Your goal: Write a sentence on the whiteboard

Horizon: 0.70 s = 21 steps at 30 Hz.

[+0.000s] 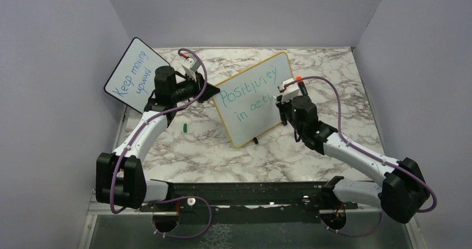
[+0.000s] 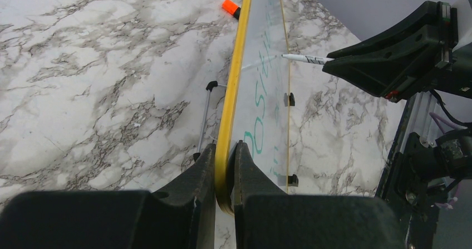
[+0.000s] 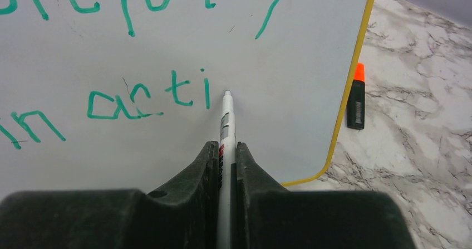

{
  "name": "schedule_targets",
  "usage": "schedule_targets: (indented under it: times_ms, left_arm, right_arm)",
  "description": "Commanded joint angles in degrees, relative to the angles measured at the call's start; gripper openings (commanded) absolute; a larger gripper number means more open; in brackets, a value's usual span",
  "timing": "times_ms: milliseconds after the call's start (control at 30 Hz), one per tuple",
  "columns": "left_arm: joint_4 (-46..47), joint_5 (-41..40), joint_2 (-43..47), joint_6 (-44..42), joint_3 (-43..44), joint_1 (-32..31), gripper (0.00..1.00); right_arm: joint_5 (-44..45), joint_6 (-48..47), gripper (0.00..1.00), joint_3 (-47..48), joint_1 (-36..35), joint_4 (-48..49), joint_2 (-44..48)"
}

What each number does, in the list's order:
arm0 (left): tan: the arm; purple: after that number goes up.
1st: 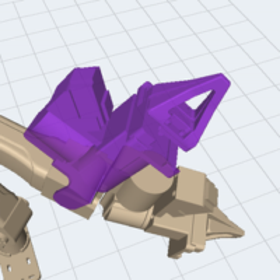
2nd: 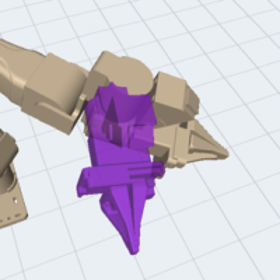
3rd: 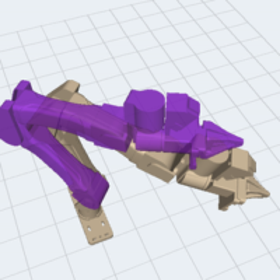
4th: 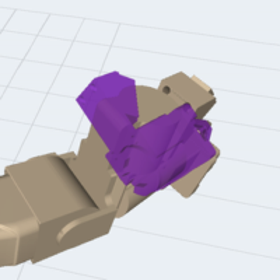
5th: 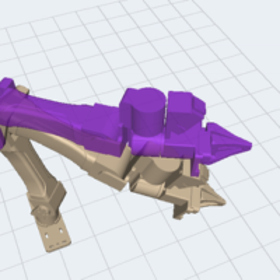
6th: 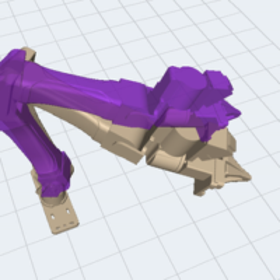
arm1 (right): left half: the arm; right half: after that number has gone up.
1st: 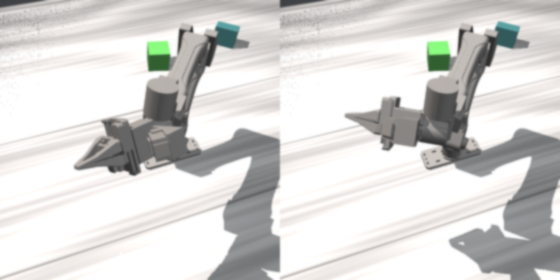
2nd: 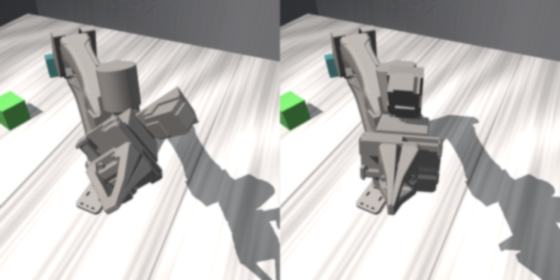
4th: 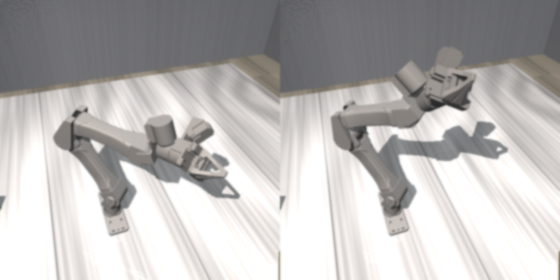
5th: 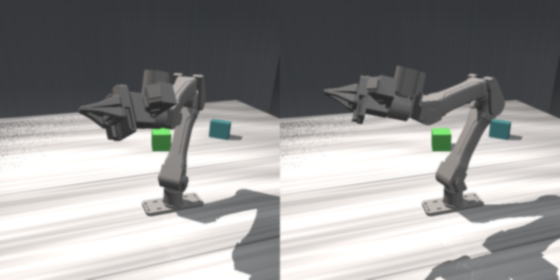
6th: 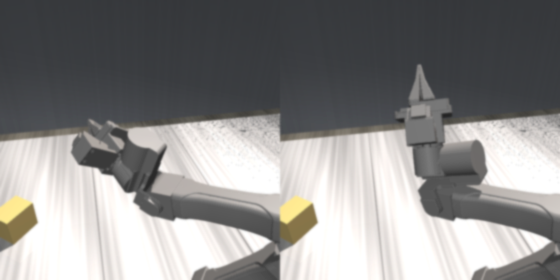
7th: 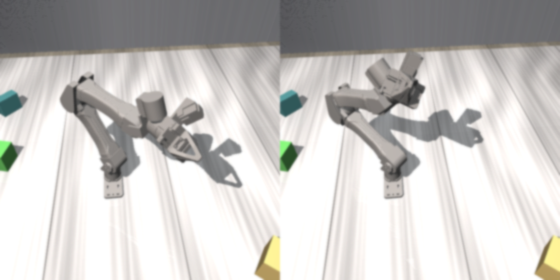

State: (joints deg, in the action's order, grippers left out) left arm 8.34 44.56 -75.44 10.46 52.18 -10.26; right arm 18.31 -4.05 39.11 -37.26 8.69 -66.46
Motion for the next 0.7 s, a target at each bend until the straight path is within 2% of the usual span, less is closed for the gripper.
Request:
schedule_targets:
  times_ms: [0, 667]
  left_arm:
    - [-7.0, -4.1, -2.2, -4.7, -1.2, -0.7, 0.00]
    - [-7.1, -4.1, -2.3, -4.8, -1.1, -0.7, 0.00]
  right_arm:
    - [-1.1, 0.6, 0.00, 2.5, 0.6, 3.3, -0.6]
    - [-4.5, 1.5, 0.00, 1.6, 1.4, 1.3, -1.4]
